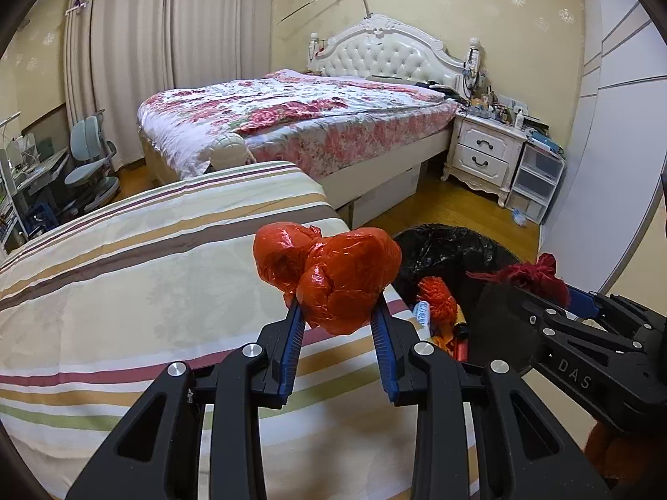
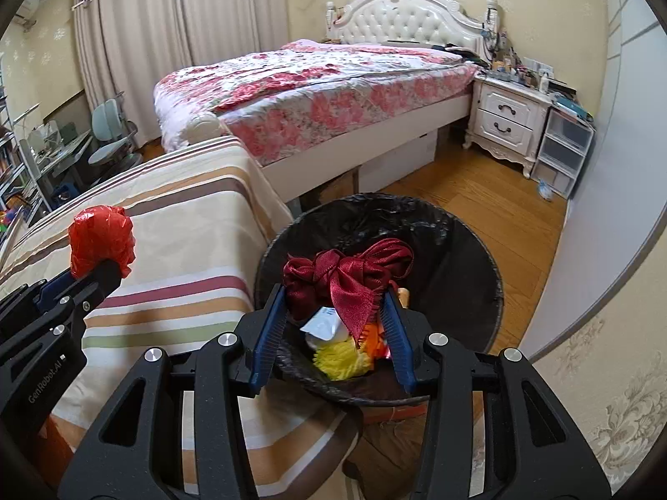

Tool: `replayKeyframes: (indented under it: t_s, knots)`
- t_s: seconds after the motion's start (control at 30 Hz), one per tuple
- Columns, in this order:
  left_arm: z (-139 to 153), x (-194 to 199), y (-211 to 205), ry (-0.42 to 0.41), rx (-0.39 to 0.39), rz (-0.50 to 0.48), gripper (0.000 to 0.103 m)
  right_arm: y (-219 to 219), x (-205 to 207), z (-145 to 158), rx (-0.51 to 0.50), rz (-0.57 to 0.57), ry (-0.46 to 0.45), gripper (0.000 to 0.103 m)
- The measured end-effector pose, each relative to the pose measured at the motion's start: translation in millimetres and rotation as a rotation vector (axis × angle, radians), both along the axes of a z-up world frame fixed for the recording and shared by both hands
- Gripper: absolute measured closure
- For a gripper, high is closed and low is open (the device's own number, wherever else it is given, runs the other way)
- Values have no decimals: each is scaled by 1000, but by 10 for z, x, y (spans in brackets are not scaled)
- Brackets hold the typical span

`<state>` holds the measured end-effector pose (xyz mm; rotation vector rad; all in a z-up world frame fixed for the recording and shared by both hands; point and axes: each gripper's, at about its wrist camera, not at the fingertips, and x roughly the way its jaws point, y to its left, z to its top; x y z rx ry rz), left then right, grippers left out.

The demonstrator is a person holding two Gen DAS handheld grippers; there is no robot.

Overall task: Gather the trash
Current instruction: 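Carry the orange bag and red cloth over the black bin with both grippers, then open both grippers to drop the bag and cloth into the bin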

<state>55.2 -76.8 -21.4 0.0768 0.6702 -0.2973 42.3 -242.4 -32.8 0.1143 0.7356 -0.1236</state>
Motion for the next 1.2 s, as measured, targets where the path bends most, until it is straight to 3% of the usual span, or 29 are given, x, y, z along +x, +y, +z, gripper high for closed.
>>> replayKeyframes:
  t_s: [0.67,1.2]
  knots:
    - [-166,420,-609,38,58,-68,70,-394,298,-130,3,-65,14,58]
    - [-205,593,-821,55,84,-80,70,-572,448,-173,10,-101,21,57]
